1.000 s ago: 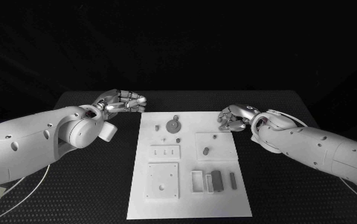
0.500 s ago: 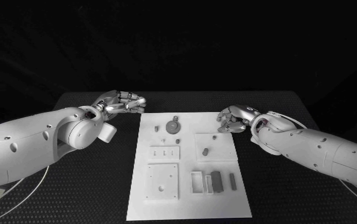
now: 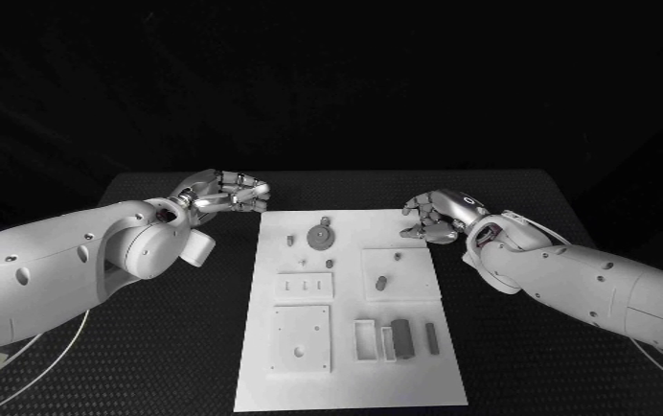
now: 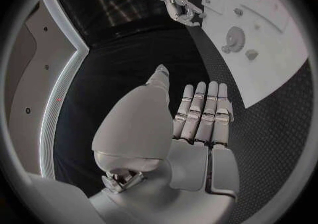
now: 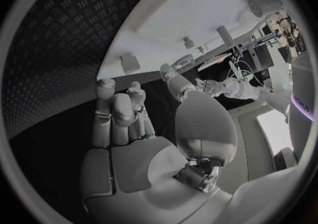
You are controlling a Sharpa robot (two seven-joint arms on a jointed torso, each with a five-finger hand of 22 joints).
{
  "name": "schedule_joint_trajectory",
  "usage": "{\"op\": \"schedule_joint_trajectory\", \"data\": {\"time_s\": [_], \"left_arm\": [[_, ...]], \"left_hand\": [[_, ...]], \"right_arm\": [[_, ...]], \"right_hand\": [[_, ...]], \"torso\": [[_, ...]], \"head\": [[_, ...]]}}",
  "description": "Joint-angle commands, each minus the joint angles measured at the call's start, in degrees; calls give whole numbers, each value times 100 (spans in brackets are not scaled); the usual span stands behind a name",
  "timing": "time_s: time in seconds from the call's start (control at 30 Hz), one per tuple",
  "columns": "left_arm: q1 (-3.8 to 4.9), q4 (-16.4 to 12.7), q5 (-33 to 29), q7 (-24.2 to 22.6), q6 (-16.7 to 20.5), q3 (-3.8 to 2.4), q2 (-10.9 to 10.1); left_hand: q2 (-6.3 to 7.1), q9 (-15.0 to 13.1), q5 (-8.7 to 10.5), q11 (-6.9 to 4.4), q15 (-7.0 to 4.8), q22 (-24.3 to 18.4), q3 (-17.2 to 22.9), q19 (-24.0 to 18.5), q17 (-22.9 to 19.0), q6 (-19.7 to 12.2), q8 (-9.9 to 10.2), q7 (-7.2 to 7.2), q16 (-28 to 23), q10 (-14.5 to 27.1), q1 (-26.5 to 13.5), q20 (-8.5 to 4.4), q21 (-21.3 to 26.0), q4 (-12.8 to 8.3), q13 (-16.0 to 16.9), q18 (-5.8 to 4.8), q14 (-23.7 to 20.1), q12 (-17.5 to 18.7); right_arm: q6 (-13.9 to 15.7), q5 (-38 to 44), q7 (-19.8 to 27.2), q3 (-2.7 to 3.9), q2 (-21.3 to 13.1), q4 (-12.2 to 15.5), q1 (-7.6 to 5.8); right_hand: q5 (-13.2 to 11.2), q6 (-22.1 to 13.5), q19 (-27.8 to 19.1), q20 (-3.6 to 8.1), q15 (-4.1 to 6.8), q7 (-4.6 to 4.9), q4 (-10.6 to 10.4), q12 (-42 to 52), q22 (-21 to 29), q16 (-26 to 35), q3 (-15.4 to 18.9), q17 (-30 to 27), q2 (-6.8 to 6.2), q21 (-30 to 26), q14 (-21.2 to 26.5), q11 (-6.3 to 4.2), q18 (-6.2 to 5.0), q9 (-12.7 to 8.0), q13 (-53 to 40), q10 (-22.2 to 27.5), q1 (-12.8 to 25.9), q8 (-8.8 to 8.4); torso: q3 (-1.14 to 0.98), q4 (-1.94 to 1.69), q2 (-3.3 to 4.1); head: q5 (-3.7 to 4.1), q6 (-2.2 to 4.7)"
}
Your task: Assemble the parts on the task board
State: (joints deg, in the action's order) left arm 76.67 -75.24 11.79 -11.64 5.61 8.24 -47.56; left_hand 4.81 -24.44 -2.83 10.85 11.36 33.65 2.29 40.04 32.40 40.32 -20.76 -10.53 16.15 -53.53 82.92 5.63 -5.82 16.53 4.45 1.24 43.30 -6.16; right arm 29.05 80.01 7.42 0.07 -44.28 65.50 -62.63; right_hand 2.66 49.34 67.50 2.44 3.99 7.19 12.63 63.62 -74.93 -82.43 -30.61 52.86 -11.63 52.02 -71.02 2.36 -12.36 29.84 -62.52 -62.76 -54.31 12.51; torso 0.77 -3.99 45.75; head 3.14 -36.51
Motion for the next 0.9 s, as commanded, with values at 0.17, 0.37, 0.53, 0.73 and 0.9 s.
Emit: {"op": "schedule_joint_trajectory", "data": {"time_s": [0.17,0.37,0.53,0.73,0.9], "left_arm": [[4,-34,15,-30,-87,-4,-26],[4,-30,25,-36,-71,-3,-44],[-1,-5,25,-36,-87,-2,9],[-5,9,25,-40,-81,0,18],[-7,17,25,-32,-83,0,8]], "left_hand": [[4,9,0,28,6,8,-36,34,6,-27,24,-13,-9,-6,73,5,-21,14,-7,-17,50,31],[4,10,0,28,5,8,-37,34,6,-25,25,-14,-9,-8,74,5,-21,13,-6,-17,52,31],[3,11,0,27,5,8,-38,34,7,-24,25,-16,-10,-9,73,5,-20,14,-6,-17,52,31],[1,12,0,27,5,9,-39,36,7,-23,26,-18,-11,-10,71,5,-20,15,-7,-17,53,32],[-1,13,0,26,5,9,-40,36,7,-22,28,-20,-11,-11,70,5,-20,15,-7,-17,53,32]], "right_arm": [[667,-65,-532,1,-187,341,144],[876,-113,-874,2,-318,648,296],[1001,-164,-1007,1,-287,686,385],[1092,-131,-1143,1,-216,603,410],[1201,-58,-1262,2,-156,515,445]], "right_hand": [[24,-88,57,38,10,150,-32,34,-96,-33,11,5,27,-6,-31,-21,-264,32,1,-31,43,81],[24,-43,65,48,29,131,-54,31,-94,-30,19,0,-5,-7,-42,-40,-264,50,10,-42,61,109],[24,-17,72,54,43,117,-113,25,-90,-23,11,-7,-64,-13,-49,-54,-264,63,20,-50,97,127],[25,3,79,61,52,107,-150,23,-89,-22,-8,-6,-94,-15,-57,-63,-264,73,25,-58,100,140],[24,13,83,64,57,103,-168,22,-89,-20,-19,-12,-92,-16,-59,-68,-264,79,27,-62,99,147]], "torso": [[3,3,0],[4,15,1],[13,46,5],[17,47,9],[18,33,9]], "head": [[27,-1],[38,-6],[77,0],[85,-1],[83,-16]]}}
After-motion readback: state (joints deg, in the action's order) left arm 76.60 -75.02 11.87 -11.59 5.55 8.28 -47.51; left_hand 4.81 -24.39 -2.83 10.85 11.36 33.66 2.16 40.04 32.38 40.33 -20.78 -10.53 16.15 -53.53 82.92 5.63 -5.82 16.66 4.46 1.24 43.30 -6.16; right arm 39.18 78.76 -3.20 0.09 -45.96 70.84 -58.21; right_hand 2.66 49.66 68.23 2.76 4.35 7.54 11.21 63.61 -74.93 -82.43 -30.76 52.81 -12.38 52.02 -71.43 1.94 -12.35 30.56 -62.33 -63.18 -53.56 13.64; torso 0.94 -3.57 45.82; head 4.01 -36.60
